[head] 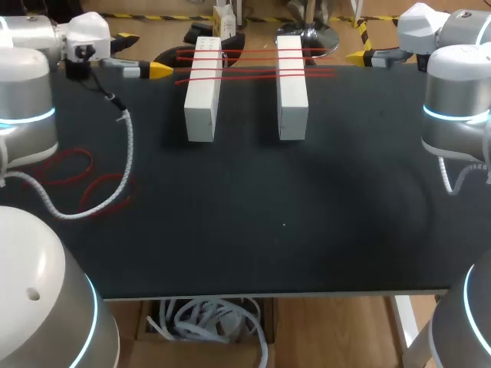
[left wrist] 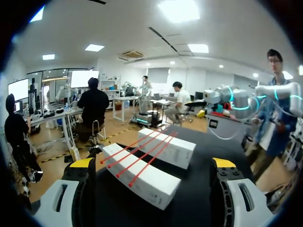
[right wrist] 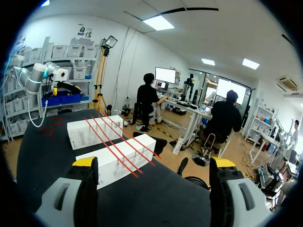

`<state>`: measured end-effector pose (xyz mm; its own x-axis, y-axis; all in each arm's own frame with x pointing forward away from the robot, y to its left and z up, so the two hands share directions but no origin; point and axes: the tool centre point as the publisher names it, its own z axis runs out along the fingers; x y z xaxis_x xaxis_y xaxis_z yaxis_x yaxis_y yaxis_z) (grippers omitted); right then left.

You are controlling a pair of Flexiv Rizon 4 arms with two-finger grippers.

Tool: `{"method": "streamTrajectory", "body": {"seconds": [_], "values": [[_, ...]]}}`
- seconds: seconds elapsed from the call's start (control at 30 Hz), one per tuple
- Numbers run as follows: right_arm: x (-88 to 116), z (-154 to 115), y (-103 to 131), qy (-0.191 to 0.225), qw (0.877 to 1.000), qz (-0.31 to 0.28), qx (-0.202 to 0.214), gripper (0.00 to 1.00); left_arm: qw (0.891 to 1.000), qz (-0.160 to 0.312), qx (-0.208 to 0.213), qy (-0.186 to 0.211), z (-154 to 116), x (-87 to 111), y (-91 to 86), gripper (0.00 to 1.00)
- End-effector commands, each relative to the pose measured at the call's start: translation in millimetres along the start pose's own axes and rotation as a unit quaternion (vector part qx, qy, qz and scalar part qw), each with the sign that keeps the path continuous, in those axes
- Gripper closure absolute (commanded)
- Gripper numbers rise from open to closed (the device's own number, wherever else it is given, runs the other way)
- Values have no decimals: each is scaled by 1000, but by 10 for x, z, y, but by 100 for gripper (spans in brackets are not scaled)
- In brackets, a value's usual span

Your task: Grab the tape and strap the tape.

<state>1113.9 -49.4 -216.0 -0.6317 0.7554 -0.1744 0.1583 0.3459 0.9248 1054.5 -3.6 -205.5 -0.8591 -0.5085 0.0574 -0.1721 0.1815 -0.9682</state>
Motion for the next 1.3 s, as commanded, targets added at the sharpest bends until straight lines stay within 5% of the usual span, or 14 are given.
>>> {"method": "streamTrajectory", "body": {"seconds": [0.03, 0.43, 0.57, 0.87, 0.97, 1.0, 1.03, 1.13, 1.3], "values": [[-7, -1, -3, 1, 1000, 0, 0, 0, 990, 55, 64, 115, -221, 31, 24, 0], [-7, -1, -3, 1, 1000, 0, 0, 0, 990, 55, 64, 115, -221, 31, 24, 0], [-7, -1, -3, 1, 1000, 0, 0, 0, 974, 126, 61, 178, -144, -88, -80, 0], [-7, -1, -3, 1, 1000, 0, 0, 0, 949, 168, 64, 258, 104, -248, -18, 0], [-7, -1, -3, 1, 1000, 0, 0, 0, 944, 169, 64, 276, 180, -287, 27, 26], [-7, -1, -3, 1, 1000, 0, 0, 0, 943, 169, 64, 279, 193, -295, 40, 49], [-7, -1, -3, 1, 1000, 0, 0, 0, 943, 166, 64, 280, 217, -315, 74, 59], [-7, -1, -3, 1, 1000, 0, 0, 0, 942, 162, 63, 287, 264, -353, 138, 66], [-7, -1, -3, 1, 1000, 0, 0, 0, 940, 157, 60, 297, 346, -399, 225, 64]]}}
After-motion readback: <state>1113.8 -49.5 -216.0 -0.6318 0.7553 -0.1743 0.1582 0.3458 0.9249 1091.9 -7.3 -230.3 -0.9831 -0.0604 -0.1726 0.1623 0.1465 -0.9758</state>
